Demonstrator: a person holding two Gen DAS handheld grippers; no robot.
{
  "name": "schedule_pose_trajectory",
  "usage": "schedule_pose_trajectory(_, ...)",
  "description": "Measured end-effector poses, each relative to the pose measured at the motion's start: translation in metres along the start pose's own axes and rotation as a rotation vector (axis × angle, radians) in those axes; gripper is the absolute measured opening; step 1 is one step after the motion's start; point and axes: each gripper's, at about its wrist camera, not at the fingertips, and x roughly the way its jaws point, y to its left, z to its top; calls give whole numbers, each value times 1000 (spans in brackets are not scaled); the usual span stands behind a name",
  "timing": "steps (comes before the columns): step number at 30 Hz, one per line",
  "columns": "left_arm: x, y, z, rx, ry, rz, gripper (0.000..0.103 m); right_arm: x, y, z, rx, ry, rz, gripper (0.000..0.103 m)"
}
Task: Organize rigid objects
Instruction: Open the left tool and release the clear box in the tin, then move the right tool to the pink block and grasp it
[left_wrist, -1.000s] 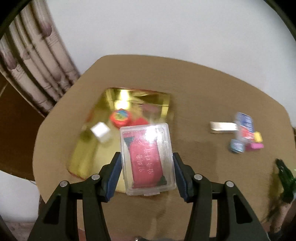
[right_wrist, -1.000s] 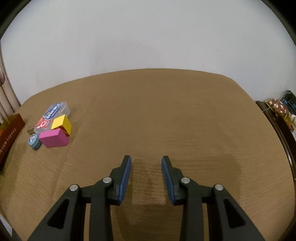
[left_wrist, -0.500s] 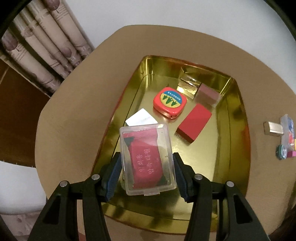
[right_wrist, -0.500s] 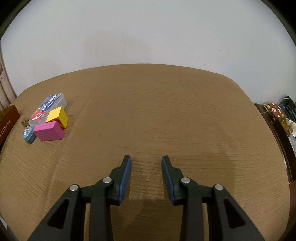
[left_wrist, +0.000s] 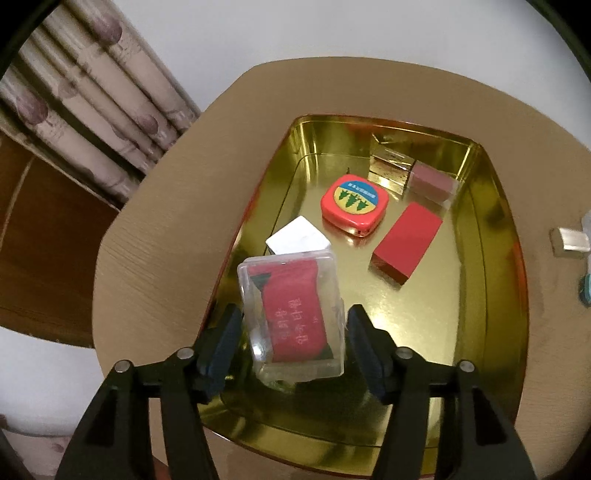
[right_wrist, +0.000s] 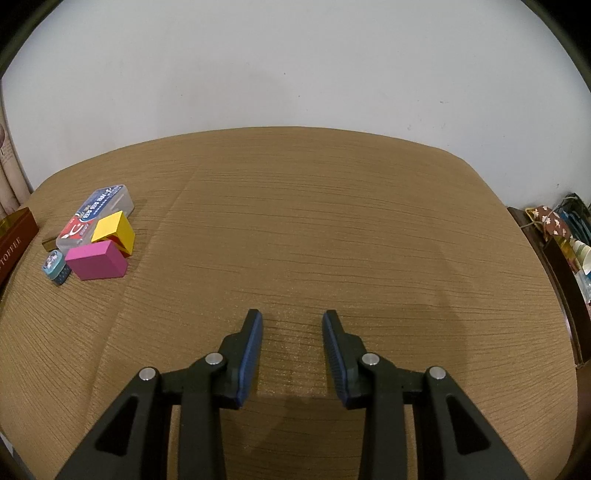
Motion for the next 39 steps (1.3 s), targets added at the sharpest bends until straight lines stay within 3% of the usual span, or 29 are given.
schedule_pose_trajectory(3, -5, -6, -2, 24, -29, 22, 69, 0, 1, 0, 0, 1, 0, 34)
schedule_pose_trajectory(8, -16, -2, 0, 42, -77, -35, 78, 0, 3, 1, -1, 0, 0, 35)
schedule_pose_trajectory(17, -38, 12, -4, 51, -169, -61, 82, -11, 7, -1, -30, -41, 32, 36)
schedule_pose_trajectory(20, -47, 19, -6, 16, -203, -74, 82, -22, 21, 0, 0, -32, 154, 38)
schedule_pose_trajectory(21, -51, 22, -7, -3, -214, -89, 82, -25, 27, 1, 8, -30, 182, 48)
schedule_pose_trajectory(22, -60, 25, -11, -36, -233, -100, 82, -27, 35, 2, 18, -23, 213, 58)
schedule_pose_trajectory(23, -66, 25, -15, -51, -246, -100, 82, -29, 41, 3, 31, -20, 240, 60)
schedule_pose_trajectory(27, -101, 7, -36, -57, -299, -111, 82, -35, 69, 9, 65, -48, 279, 61)
schedule_pose_trajectory(31, -129, -21, -68, -14, -334, -222, 82, -25, 98, 16, 56, -31, 281, 61)
schedule_pose_trajectory(39, -138, -80, -130, 84, -339, -321, 84, -13, 128, 25, 3, -23, 261, 62)
